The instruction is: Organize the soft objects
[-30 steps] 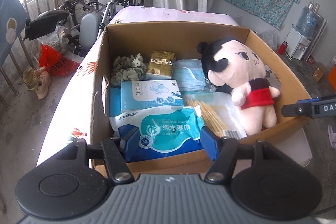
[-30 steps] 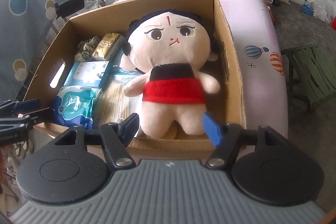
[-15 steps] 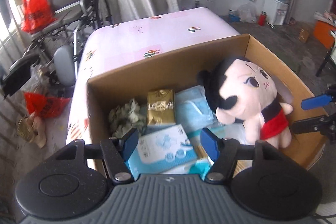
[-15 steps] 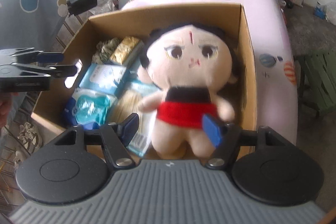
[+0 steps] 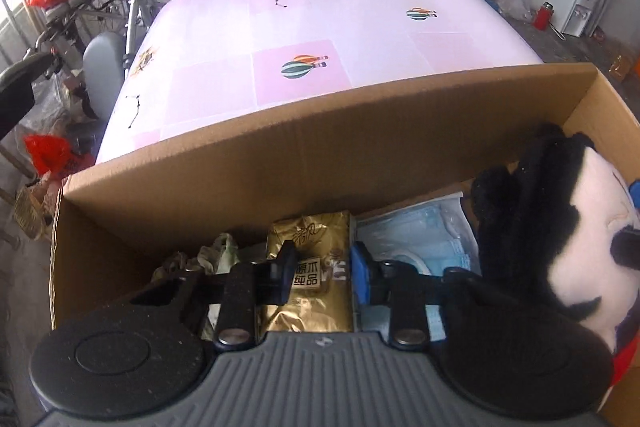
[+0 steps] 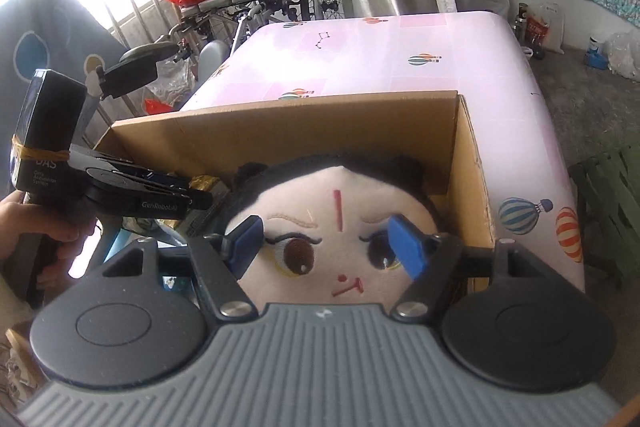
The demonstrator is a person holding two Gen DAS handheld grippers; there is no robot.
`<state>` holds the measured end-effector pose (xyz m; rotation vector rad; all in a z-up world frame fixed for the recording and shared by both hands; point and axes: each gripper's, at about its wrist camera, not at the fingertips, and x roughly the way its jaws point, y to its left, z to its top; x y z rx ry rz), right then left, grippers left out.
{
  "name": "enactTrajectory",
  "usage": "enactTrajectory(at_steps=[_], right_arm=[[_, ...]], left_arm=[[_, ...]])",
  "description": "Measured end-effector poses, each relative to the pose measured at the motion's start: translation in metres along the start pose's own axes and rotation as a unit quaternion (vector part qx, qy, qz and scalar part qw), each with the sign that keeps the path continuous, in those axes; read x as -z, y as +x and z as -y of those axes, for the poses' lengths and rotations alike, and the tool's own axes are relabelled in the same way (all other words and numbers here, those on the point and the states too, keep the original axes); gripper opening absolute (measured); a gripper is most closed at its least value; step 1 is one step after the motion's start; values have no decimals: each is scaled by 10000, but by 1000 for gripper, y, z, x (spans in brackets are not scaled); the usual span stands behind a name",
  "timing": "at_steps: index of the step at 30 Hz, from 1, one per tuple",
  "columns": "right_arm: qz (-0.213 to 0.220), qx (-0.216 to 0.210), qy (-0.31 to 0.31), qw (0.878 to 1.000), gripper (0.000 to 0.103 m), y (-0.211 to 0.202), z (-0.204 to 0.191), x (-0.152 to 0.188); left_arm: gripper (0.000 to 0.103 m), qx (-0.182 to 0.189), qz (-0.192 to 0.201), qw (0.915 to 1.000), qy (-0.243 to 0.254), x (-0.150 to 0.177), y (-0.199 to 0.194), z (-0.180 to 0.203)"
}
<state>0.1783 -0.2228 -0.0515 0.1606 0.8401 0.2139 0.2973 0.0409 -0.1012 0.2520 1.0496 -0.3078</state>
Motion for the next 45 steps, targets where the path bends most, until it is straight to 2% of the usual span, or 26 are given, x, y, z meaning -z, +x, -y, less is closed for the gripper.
enactTrajectory(at_steps=[2, 5, 7, 10, 13, 15, 16, 17, 19, 22, 24, 26, 29, 33, 38, 40, 41, 45], right_arm=[[-17, -36, 114, 9999, 70, 3, 7, 1], [20, -80, 283, 9996, 70, 1, 17, 7], [16, -119, 377, 9992, 71, 2, 21, 10], [5, -114, 371, 9992, 72, 2, 23, 12], [-6, -96, 352, 9993, 72, 1, 21, 13], [1, -93, 389, 9992, 72, -1, 19, 14], [-2, -103, 402, 9991, 72, -1, 19, 14], [-6, -98, 402, 9991, 72, -1, 19, 15], [-16, -52, 353, 9994, 72, -2, 16, 16], [-34, -25, 319, 9995, 72, -4, 12, 15], [-12, -111, 385, 9992, 72, -9, 12, 13], [41, -230, 494, 9985, 72, -18, 14, 13], [106, -252, 464, 9985, 72, -32, 15, 15], [26, -68, 364, 9993, 72, -43, 15, 24], [-108, 22, 703, 9975, 72, -47, 25, 35], [-169, 75, 677, 9975, 71, -48, 26, 40], [-169, 61, 617, 9979, 71, -50, 26, 43], [-195, 109, 501, 9985, 71, -58, 22, 51]], left_arm=[[21, 31, -49, 9997, -244, 0, -4, -5], [22, -269, -138, 9991, -298, 2, -10, -6], [24, -376, -125, 9975, -584, 6, -9, -12], [36, -669, -47, 9942, -837, 5, -4, -19], [38, -891, -82, 9935, -697, -1, 0, -15], [35, -778, 20, 9947, -676, -2, -8, -14], [30, -661, 103, 9951, -727, -1, -13, -15], [21, -547, 184, 9953, -775, 0, -17, -16], [22, -396, 118, 9963, -755, 1, -15, -15], [23, -412, 88, 9966, -701, 3, -6, -17], [24, -360, 41, 9958, -845, 2, -12, -20], [25, -218, 203, 9947, -980, 5, -30, -24], [28, -183, 318, 9972, -648, 13, -60, -18], [27, 257, -20, 9997, 22, 34, -77, 1], [28, 715, -524, 9902, 1079, 77, -63, 38], [33, 602, -393, 9882, 1349, 87, -62, 45], [36, 546, -377, 9882, 1382, 89, -62, 46], [39, 466, -471, 9918, 1093, 88, -55, 36]])
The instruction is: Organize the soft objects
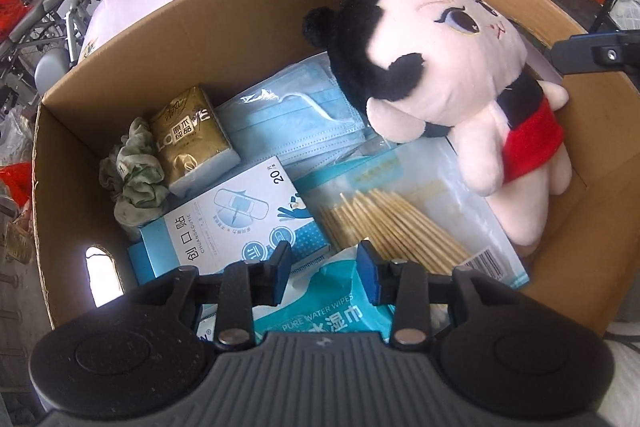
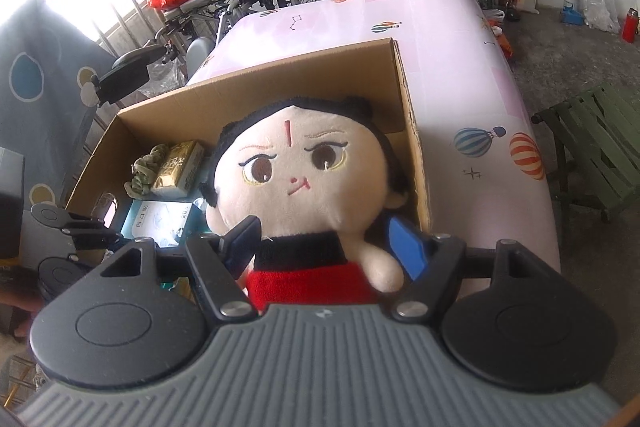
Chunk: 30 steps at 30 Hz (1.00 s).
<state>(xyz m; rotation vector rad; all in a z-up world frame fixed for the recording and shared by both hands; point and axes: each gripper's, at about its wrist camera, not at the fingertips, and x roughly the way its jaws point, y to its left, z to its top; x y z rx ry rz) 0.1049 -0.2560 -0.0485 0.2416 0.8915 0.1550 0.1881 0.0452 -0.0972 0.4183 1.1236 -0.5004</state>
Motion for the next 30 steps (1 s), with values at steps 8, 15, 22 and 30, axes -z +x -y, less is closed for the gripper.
enactTrajectory(at_steps=[8, 15, 22, 30], right_arm=[[39, -92, 248, 9996, 71, -20, 11, 7], [-31, 105, -79, 9999, 72, -15, -1, 15], [38, 12, 365, 9993, 72, -21, 5, 11], [290, -86, -123, 9995, 72, -49, -34, 16]], left_arm=[[36, 99, 483, 9984, -287, 9, -41, -2], [34, 102, 408, 9989, -206, 19, -36, 9], [33, 17, 312, 9962, -807, 36, -28, -12], [86, -807, 1241, 9773, -1513, 34, -95, 9]])
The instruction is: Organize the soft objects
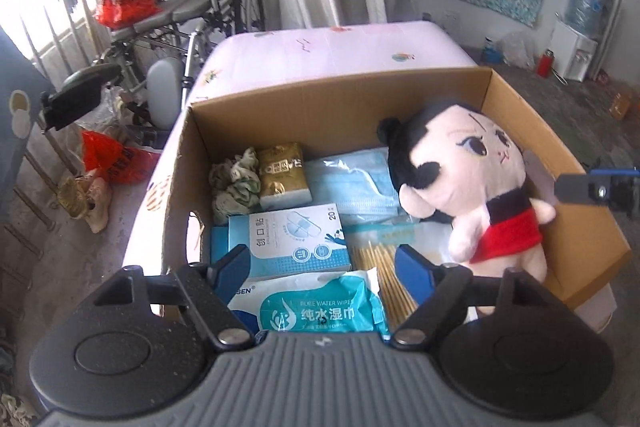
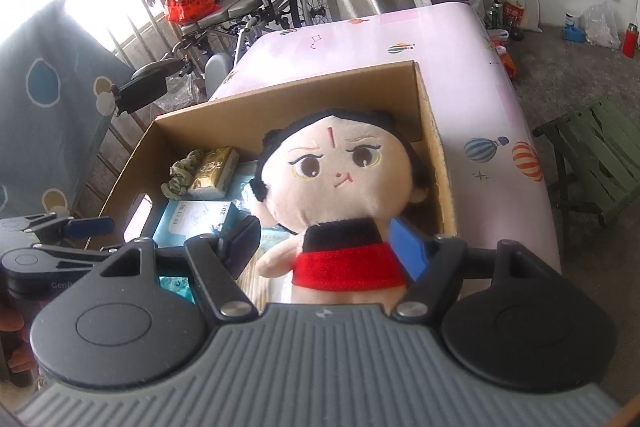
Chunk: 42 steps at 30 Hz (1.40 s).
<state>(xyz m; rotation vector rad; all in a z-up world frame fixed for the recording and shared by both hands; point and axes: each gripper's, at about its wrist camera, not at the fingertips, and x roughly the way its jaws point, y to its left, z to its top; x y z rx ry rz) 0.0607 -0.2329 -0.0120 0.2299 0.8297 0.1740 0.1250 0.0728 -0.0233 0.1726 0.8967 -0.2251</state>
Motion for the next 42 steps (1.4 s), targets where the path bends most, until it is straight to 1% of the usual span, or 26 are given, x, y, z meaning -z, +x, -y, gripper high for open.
enactTrajectory(at_steps=[3, 8, 10, 13, 16, 23, 31, 37, 42], right_arm=[[-33, 27, -161, 9999, 72, -7, -10, 5], [-122, -30, -164, 9998, 72, -14, -14, 15], [-122, -18, -156, 9998, 72, -18, -15, 19], [-98, -28, -144, 9998, 72, -22, -15, 21], [-51, 16, -194, 9998, 73, -26, -18, 22], [-24, 18, -283, 9996, 74, -30, -24, 22], [-64, -23, -351, 9994, 74, -29, -31, 25], [-86, -11, -276, 9996, 74, -28, -28, 26], [-108, 11, -195, 9997, 74, -28, -24, 27]], left_arm=[[87, -237, 272, 9988, -320, 2, -17, 8], [87, -470, 437, 9940, -891, 12, -38, 16], [87, -480, 451, 9924, -1044, 16, -43, 17], [88, -474, 443, 9930, -985, 20, -49, 21], [88, -624, 494, 9923, -947, 22, -54, 26], [88, -552, 621, 9916, -996, 27, -65, 27], [88, -618, 668, 9912, -956, 27, -68, 29], [89, -670, 652, 9913, -930, 28, -68, 30], [92, -703, 688, 9913, -878, 29, -69, 29]])
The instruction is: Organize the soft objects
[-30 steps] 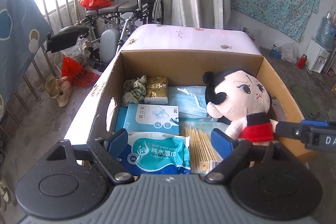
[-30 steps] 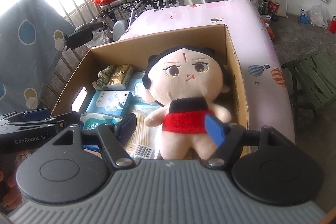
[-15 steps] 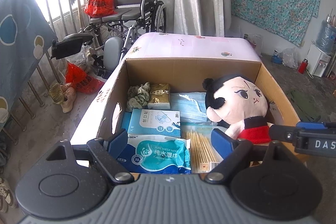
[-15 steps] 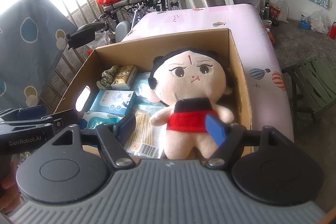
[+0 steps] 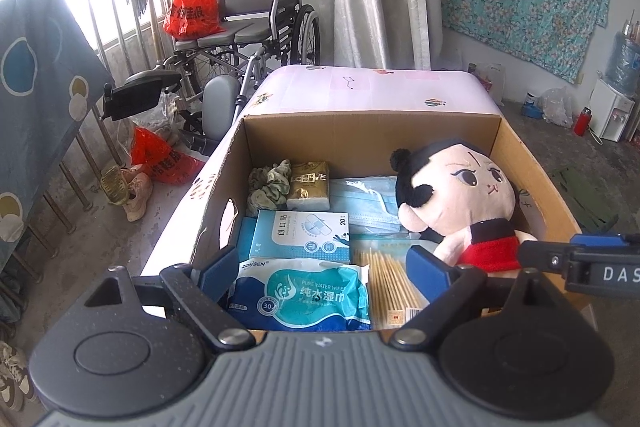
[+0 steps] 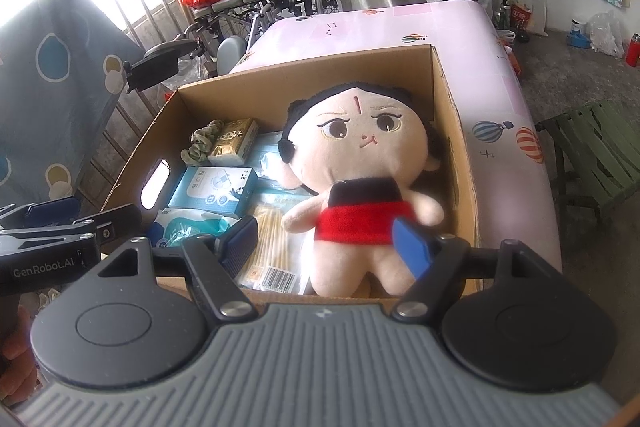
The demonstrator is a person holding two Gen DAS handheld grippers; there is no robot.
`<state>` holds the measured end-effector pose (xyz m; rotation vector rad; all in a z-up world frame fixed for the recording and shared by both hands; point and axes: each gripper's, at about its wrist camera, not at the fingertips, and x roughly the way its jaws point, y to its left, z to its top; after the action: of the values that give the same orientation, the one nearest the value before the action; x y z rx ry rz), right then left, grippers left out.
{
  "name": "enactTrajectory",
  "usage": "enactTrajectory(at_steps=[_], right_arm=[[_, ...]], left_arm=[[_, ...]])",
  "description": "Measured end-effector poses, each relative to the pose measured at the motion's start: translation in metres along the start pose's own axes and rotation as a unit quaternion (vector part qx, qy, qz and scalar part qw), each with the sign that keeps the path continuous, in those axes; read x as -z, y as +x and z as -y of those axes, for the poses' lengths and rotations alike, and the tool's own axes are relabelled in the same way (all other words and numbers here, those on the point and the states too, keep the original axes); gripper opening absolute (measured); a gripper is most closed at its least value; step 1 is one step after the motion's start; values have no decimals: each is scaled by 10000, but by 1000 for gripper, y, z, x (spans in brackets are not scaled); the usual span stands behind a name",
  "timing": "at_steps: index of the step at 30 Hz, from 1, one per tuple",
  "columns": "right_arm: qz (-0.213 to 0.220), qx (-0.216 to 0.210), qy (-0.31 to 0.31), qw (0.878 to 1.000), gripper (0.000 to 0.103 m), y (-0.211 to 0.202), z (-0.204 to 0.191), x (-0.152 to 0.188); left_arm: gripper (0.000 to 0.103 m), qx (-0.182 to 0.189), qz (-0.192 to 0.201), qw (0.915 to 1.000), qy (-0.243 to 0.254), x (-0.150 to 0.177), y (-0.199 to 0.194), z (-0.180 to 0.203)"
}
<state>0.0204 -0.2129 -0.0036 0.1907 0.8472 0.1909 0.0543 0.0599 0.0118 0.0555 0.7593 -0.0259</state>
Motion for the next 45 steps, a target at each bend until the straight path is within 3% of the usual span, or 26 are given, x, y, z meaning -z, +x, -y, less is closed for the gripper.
enactTrajectory(at_steps=[27, 45], right_arm=[[-121, 18, -58, 9999, 75, 10, -2, 1], [-232, 58, -45, 9997, 76, 21, 3, -1]], left_arm=[[99, -170, 124, 9995, 229, -4, -3, -16], [99, -140, -117, 9995, 267, -1, 12, -15]])
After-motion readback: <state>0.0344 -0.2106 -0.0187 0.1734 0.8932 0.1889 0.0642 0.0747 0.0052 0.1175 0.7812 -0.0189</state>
